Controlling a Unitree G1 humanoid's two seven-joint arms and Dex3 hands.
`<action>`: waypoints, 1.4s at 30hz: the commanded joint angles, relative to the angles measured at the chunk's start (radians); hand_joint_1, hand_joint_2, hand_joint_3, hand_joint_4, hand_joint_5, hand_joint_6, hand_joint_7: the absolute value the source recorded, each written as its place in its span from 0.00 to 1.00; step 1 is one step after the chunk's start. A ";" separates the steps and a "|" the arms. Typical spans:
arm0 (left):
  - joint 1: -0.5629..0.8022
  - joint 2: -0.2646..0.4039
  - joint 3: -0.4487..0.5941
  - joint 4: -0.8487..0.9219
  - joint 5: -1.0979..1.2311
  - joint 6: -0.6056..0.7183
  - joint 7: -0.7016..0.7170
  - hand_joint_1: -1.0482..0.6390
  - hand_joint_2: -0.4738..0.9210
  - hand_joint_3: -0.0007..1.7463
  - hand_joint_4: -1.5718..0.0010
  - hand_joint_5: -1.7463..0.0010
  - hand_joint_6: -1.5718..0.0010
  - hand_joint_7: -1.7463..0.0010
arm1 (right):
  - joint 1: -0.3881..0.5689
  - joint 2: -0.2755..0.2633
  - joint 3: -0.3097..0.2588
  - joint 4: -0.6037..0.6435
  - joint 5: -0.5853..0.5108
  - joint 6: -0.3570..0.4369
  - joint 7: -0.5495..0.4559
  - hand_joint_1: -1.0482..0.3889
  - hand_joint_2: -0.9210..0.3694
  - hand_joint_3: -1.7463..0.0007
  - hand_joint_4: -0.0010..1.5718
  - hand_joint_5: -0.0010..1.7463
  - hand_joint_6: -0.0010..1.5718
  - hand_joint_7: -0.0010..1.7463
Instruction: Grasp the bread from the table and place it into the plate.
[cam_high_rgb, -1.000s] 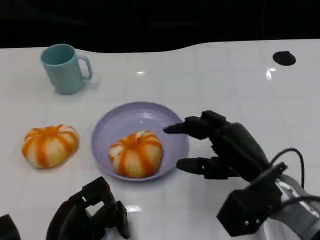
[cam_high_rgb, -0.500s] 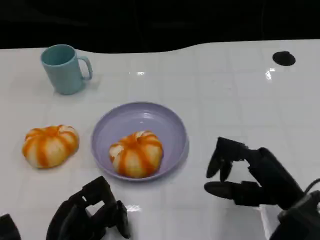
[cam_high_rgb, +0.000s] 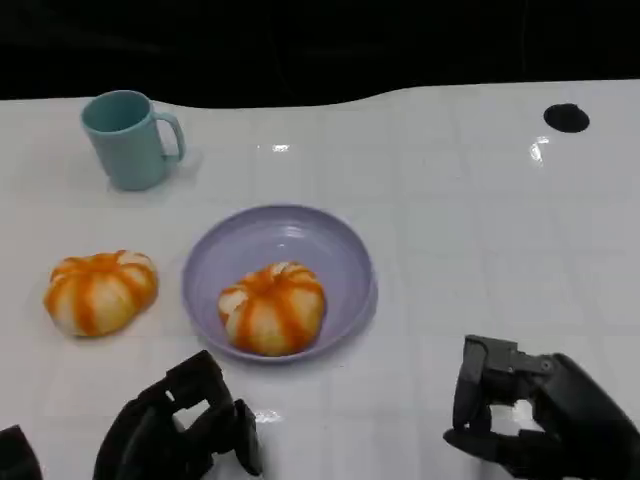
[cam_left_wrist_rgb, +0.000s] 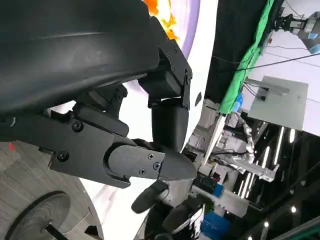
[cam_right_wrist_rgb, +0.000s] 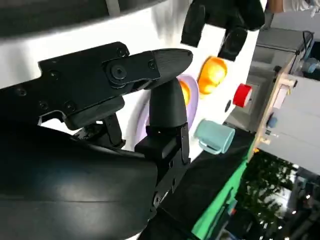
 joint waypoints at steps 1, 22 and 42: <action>0.004 0.012 0.004 -0.008 -0.001 0.001 0.009 0.25 1.00 0.13 0.50 0.00 0.58 0.06 | 0.043 0.002 -0.031 -0.050 0.037 0.040 0.019 0.39 0.00 0.88 0.47 1.00 0.36 1.00; -0.002 0.020 0.003 0.002 0.004 -0.006 0.002 0.25 1.00 0.13 0.50 0.00 0.58 0.07 | 0.040 0.135 -0.100 0.098 0.065 -0.088 0.025 0.35 0.00 0.86 0.44 1.00 0.35 0.94; -0.008 0.026 0.006 0.014 0.002 -0.009 -0.005 0.24 1.00 0.13 0.49 0.00 0.58 0.08 | 0.017 0.161 -0.120 0.182 0.100 -0.176 0.068 0.36 0.00 0.87 0.43 1.00 0.37 0.90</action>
